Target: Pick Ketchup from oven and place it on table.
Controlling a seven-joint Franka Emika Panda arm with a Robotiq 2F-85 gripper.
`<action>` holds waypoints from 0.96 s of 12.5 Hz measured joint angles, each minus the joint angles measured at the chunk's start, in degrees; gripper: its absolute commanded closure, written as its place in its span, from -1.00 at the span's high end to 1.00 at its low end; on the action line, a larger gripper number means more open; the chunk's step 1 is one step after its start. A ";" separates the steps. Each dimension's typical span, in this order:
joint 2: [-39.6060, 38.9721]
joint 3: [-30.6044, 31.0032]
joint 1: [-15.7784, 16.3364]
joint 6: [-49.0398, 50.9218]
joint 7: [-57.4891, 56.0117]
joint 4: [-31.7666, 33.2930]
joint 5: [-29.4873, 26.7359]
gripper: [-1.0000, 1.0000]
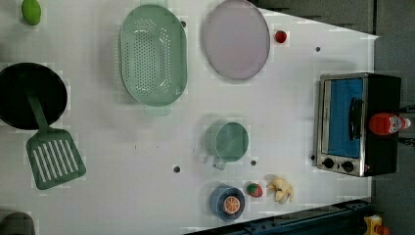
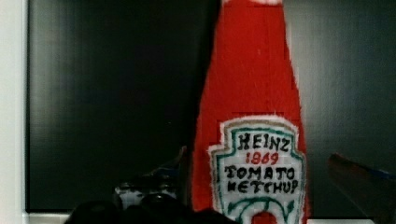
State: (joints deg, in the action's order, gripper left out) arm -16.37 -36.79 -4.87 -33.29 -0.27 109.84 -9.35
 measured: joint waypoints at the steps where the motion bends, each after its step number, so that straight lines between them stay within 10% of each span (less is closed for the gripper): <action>1: -2.15 0.67 -0.43 -0.17 0.88 -0.17 1.07 0.97; 4: -2.28 0.64 0.31 -0.87 0.92 0.95 -0.80 0.23; 12: 1.75 2.24 2.10 10.56 1.18 -6.21 4.19 0.23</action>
State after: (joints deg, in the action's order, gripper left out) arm -14.62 -34.55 -2.77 -22.73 0.92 103.62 -5.16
